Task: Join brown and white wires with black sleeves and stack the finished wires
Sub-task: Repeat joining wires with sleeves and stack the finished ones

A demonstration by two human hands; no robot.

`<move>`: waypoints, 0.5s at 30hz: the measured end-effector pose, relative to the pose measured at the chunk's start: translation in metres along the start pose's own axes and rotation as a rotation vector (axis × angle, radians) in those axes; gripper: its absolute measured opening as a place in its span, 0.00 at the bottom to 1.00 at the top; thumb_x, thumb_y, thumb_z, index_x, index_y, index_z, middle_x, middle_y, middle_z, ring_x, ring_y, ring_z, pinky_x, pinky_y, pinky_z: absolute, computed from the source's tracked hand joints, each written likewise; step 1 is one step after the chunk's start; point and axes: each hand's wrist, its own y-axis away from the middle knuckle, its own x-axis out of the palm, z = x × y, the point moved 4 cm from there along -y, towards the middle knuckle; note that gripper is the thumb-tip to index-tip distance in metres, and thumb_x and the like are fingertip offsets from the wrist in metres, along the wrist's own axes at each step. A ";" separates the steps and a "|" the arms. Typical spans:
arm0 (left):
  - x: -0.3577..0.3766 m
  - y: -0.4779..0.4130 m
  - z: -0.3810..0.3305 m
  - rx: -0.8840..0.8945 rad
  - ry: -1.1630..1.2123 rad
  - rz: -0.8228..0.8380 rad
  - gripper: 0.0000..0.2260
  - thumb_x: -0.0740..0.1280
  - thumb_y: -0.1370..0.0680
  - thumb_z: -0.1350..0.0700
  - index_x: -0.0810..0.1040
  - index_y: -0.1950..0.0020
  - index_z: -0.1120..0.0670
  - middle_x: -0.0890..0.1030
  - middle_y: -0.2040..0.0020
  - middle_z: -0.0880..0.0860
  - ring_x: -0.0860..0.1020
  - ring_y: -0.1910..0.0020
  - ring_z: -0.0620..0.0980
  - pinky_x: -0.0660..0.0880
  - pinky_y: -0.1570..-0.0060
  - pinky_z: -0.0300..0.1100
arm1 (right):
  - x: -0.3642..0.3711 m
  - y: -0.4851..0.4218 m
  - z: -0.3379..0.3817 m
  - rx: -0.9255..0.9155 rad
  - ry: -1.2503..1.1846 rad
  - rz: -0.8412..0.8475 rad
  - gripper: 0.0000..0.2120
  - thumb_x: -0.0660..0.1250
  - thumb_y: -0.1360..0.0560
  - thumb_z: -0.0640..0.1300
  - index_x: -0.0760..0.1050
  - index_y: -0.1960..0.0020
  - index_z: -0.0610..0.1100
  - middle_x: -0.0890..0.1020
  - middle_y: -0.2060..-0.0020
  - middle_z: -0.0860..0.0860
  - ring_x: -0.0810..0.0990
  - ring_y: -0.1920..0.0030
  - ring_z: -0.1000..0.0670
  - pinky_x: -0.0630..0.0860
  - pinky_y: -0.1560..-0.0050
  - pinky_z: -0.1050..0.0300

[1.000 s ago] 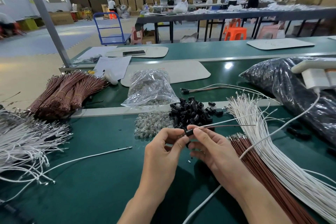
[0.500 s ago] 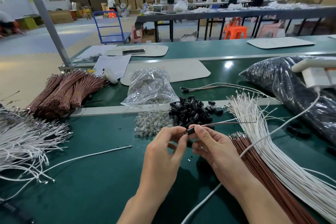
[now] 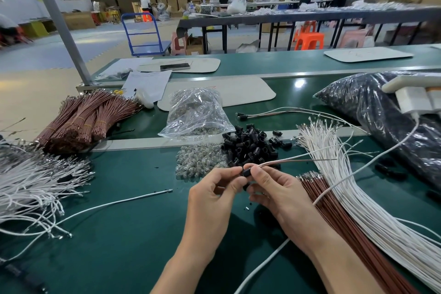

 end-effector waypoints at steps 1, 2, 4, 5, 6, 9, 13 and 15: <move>0.000 0.000 0.000 -0.004 0.010 -0.003 0.09 0.74 0.24 0.58 0.85 0.50 0.44 0.86 0.58 0.43 0.84 0.58 0.40 0.76 0.55 0.29 | 0.000 0.000 0.000 0.003 0.002 0.001 0.18 0.74 0.31 0.55 0.86 0.46 0.46 0.86 0.56 0.48 0.82 0.59 0.53 0.80 0.57 0.60; 0.000 0.000 0.000 -0.010 0.025 -0.006 0.10 0.74 0.24 0.59 0.85 0.50 0.44 0.87 0.57 0.43 0.84 0.58 0.40 0.76 0.55 0.29 | 0.001 0.000 0.000 0.007 0.005 0.002 0.18 0.74 0.31 0.55 0.86 0.46 0.46 0.86 0.56 0.47 0.82 0.59 0.53 0.80 0.57 0.60; 0.001 0.001 0.001 -0.023 0.060 -0.008 0.10 0.74 0.24 0.62 0.85 0.50 0.46 0.87 0.57 0.44 0.84 0.57 0.39 0.77 0.55 0.29 | 0.001 -0.001 -0.001 0.015 0.008 0.003 0.18 0.74 0.31 0.55 0.86 0.46 0.46 0.86 0.56 0.47 0.82 0.59 0.53 0.80 0.57 0.60; 0.001 0.001 0.000 -0.025 0.073 -0.007 0.11 0.74 0.25 0.63 0.85 0.50 0.47 0.87 0.57 0.44 0.84 0.57 0.39 0.77 0.55 0.29 | 0.001 -0.001 -0.001 0.019 0.006 0.002 0.18 0.74 0.31 0.55 0.86 0.46 0.46 0.86 0.56 0.46 0.82 0.58 0.53 0.80 0.56 0.60; 0.001 0.001 0.000 -0.023 0.080 -0.005 0.11 0.74 0.25 0.63 0.86 0.50 0.47 0.87 0.57 0.44 0.85 0.57 0.40 0.77 0.55 0.29 | 0.001 0.000 -0.001 0.024 0.000 0.004 0.18 0.74 0.31 0.55 0.86 0.46 0.47 0.86 0.56 0.46 0.82 0.58 0.53 0.80 0.56 0.60; 0.001 -0.003 0.001 -0.011 0.062 -0.003 0.10 0.74 0.24 0.62 0.85 0.49 0.48 0.87 0.55 0.44 0.85 0.54 0.41 0.77 0.53 0.30 | 0.002 0.000 0.000 0.031 -0.033 0.013 0.18 0.74 0.32 0.55 0.85 0.45 0.47 0.86 0.54 0.47 0.83 0.57 0.52 0.80 0.56 0.58; -0.002 -0.005 0.006 0.028 -0.060 -0.019 0.09 0.73 0.22 0.57 0.83 0.47 0.44 0.85 0.53 0.42 0.82 0.52 0.43 0.76 0.53 0.33 | -0.002 -0.001 0.002 0.008 -0.142 -0.102 0.16 0.76 0.34 0.51 0.87 0.49 0.47 0.86 0.55 0.49 0.84 0.59 0.52 0.81 0.61 0.60; -0.002 -0.005 0.009 0.017 -0.091 -0.034 0.09 0.72 0.21 0.54 0.81 0.44 0.41 0.84 0.52 0.41 0.81 0.52 0.44 0.77 0.55 0.35 | -0.003 0.000 0.002 0.003 -0.140 -0.139 0.12 0.75 0.32 0.47 0.87 0.50 0.46 0.86 0.56 0.47 0.85 0.57 0.51 0.81 0.61 0.61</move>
